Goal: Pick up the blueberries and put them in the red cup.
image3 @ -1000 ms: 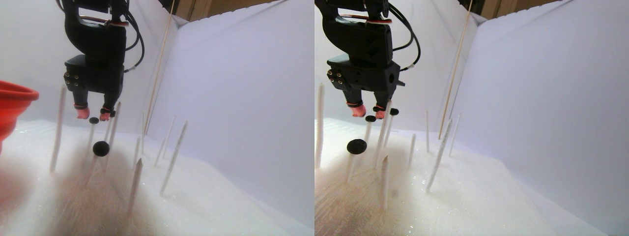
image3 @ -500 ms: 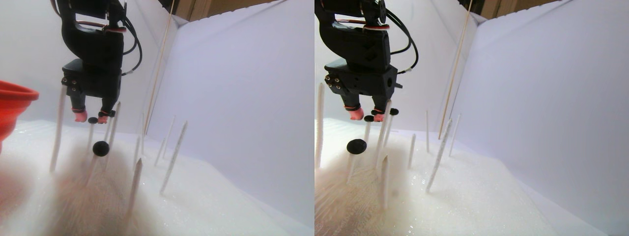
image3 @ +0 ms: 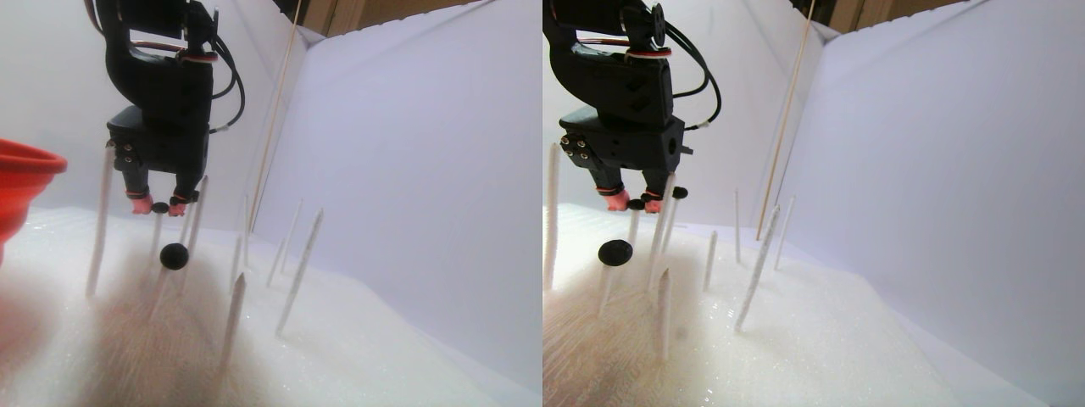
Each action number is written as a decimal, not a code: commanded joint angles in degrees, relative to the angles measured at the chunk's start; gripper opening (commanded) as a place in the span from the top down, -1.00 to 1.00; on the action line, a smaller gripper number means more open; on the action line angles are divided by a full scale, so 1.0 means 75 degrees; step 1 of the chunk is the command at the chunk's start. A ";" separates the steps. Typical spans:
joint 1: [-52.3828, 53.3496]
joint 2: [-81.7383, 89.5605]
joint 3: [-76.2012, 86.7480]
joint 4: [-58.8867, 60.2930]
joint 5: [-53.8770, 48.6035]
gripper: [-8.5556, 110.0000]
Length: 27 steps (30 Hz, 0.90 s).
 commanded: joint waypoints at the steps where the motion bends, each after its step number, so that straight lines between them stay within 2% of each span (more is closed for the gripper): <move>1: 0.0246 0.0164 -0.0375 -0.0176 -0.0023 0.62; 27: 0.0152 0.0762 0.0059 -0.0199 -0.0070 0.67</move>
